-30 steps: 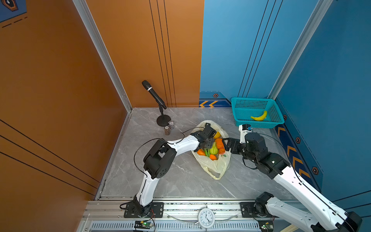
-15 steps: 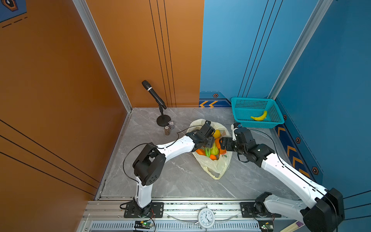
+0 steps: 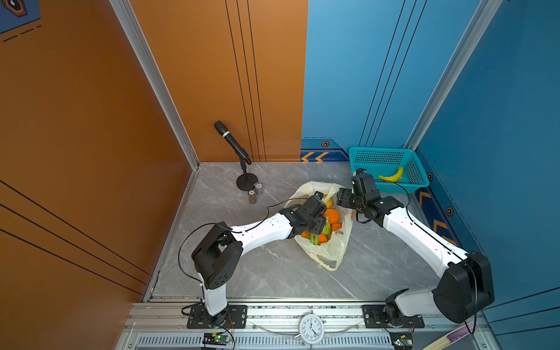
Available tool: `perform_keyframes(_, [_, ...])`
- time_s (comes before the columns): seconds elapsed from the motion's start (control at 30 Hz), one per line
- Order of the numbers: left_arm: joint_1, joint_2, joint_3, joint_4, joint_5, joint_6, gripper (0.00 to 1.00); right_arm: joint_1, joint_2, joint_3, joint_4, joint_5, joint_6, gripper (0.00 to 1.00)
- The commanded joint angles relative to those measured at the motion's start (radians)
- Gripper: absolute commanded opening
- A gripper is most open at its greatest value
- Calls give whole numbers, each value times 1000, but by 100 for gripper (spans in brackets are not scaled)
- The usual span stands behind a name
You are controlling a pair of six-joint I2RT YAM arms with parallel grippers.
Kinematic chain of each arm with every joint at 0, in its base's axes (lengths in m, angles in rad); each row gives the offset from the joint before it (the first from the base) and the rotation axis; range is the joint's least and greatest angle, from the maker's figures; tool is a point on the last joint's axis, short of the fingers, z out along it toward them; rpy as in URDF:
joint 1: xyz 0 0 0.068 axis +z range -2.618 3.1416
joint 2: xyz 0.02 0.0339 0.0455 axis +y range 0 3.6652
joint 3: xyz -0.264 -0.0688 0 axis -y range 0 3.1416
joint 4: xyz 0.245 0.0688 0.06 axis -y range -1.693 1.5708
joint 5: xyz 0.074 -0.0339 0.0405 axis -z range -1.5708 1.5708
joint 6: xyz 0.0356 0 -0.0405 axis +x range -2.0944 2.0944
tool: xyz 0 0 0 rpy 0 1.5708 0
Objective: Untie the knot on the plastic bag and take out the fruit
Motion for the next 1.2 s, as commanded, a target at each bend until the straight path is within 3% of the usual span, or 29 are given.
perform_keyframes(0.0, [-21, -76, -26, 38, -29, 47, 56, -17, 48, 37, -8, 34, -15, 81])
perform_keyframes(0.3, [-36, -228, -114, 175, -2, 109, 56, -29, 87, 85, -37, -19, -29, 83])
perform_keyframes(0.57, [-22, -303, -161, 312, 113, 190, 55, -46, -86, 50, -46, -249, 7, 93])
perform_keyframes(0.9, [-20, -355, -190, 483, 205, 342, 54, -101, -349, 11, -86, -421, 54, 96])
perform_keyframes(1.17, [-21, -351, -170, 613, 300, 469, 53, -178, -477, -66, 4, -733, 179, 100])
